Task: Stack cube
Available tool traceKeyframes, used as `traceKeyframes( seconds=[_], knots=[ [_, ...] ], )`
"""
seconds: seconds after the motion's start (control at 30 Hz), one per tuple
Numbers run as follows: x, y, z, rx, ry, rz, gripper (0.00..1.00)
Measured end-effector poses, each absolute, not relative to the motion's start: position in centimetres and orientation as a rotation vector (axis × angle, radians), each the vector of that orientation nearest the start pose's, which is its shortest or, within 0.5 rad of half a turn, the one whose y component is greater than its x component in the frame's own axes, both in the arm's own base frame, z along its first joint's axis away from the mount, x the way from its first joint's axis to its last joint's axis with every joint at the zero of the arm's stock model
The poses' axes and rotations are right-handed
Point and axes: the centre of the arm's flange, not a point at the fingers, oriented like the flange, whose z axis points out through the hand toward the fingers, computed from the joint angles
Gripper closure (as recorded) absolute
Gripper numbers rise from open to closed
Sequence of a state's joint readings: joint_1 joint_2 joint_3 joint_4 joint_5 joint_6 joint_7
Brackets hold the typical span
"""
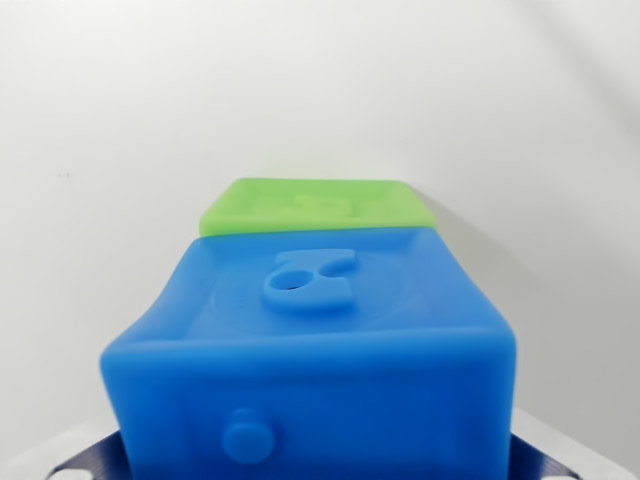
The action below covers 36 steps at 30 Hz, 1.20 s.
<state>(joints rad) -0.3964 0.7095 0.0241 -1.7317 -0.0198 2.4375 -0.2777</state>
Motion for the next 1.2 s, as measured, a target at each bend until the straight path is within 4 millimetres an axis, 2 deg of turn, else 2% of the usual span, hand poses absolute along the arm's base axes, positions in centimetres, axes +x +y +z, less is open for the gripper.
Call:
traceKeyframes(
  seconds=[0.93,1.2],
  knots=[
    [62.0,-24.4,17.0,-3.134,0.134,0.006,0.0],
    [62.1,-24.4,18.0,-3.136,0.134,0.001,0.0]
  ],
)
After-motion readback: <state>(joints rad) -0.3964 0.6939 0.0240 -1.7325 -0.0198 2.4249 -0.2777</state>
